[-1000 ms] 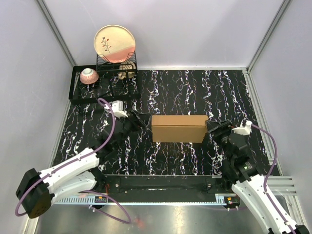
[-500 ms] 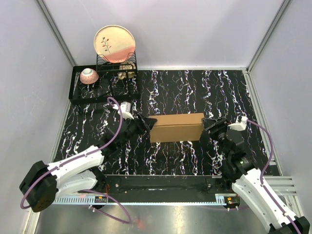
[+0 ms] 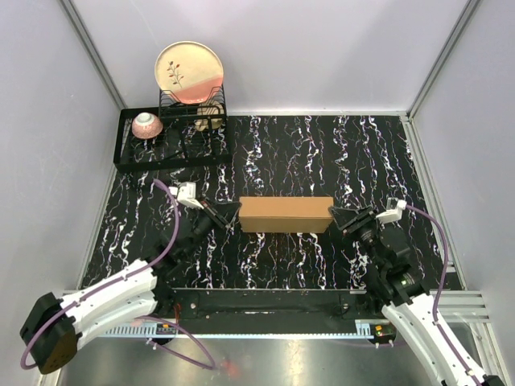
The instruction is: Fold the paper box
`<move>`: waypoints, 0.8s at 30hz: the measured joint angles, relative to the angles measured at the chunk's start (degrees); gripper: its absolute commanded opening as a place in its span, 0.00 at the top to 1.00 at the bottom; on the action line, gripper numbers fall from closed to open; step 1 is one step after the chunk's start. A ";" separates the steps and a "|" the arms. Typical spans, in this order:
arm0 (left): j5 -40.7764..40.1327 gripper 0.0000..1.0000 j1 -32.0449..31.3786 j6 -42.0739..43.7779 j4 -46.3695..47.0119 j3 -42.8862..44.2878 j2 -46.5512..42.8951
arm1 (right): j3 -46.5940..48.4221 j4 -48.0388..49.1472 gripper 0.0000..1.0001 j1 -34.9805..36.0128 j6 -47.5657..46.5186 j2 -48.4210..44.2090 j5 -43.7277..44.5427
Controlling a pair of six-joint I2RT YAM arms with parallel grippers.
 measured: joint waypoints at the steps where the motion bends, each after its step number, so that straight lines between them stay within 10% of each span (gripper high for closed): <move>1: 0.00 0.88 -0.55 -0.09 -0.90 -0.66 -1.75 | 0.02 -1.03 0.71 0.00 0.00 -0.92 -0.26; 8: -3.39 0.88 -4.90 -1.57 -5.79 -2.64 -8.48 | 0.50 -4.31 0.81 -0.20 0.24 -2.12 -2.10; 17: -9.05 0.87 -8.46 -2.56 -9.44 -1.55 -9.29 | 1.27 -3.72 0.62 -0.52 0.72 0.59 -2.67; 24: -11.34 0.79 -10.03 -1.05 -17.40 1.49 -11.65 | 1.70 -3.56 0.69 -0.59 1.40 1.90 -3.45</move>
